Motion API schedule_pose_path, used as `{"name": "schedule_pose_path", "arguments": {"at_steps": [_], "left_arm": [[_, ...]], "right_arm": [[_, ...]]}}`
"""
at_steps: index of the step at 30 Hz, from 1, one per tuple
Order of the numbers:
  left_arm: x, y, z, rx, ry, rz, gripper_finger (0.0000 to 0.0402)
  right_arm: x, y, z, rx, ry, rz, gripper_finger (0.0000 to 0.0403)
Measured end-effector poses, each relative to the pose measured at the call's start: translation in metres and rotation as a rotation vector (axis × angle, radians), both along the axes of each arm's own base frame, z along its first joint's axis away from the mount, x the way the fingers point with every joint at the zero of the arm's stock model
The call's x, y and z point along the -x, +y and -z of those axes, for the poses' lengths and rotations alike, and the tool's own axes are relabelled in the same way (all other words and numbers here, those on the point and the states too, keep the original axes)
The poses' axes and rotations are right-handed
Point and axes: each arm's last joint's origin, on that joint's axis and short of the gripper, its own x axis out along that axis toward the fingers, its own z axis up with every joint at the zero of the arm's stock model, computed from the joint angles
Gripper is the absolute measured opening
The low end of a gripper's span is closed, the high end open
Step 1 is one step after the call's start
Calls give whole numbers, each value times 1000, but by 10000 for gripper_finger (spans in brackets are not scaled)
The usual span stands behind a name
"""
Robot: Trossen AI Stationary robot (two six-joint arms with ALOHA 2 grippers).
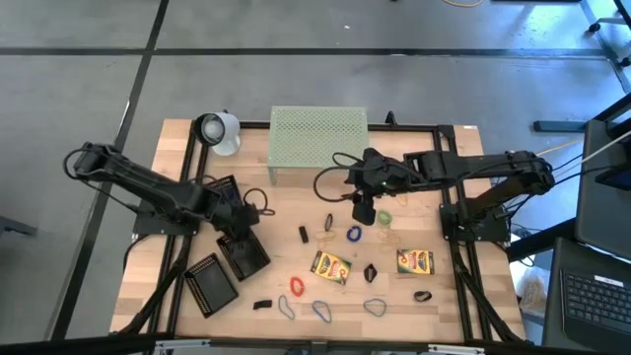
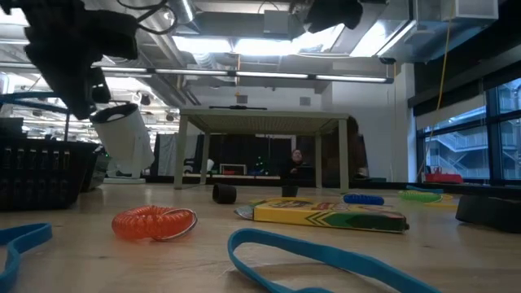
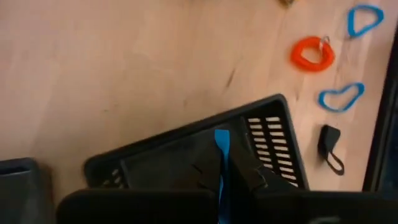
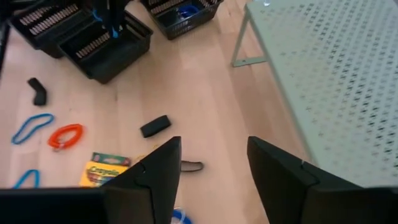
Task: Pick & Place Office Desk Supplies
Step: Put the blue rubber band into the middle black bin, then put the yellow rubber band into the middle black bin
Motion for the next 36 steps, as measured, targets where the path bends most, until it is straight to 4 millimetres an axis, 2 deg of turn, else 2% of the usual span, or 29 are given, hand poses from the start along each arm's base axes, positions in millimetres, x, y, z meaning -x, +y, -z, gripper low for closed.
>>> {"name": "schedule_pose_path", "arguments": {"at_steps": [6, 16, 21, 28, 30, 36], "left_arm": [[1, -12, 7, 5, 47, 10, 15], [1, -17, 10, -51, 46, 17, 77], [-2, -15, 9, -128, -4, 32, 97], [-15, -17, 0, -153, -182, -22, 108], [-20, -19, -4, -136, -252, -34, 109], [-33, -24, -19, -145, -465, 39, 110]], "right_arm": [[2, 17, 0, -58, -7, 3, 180], [7, 41, 0, -83, -27, 32, 177], [9, 48, 0, -97, -31, 37, 177], [13, 49, 3, -60, 5, 71, 177], [17, 48, 11, -32, 59, 105, 177], [35, 42, 54, 34, 313, 148, 177]]}}
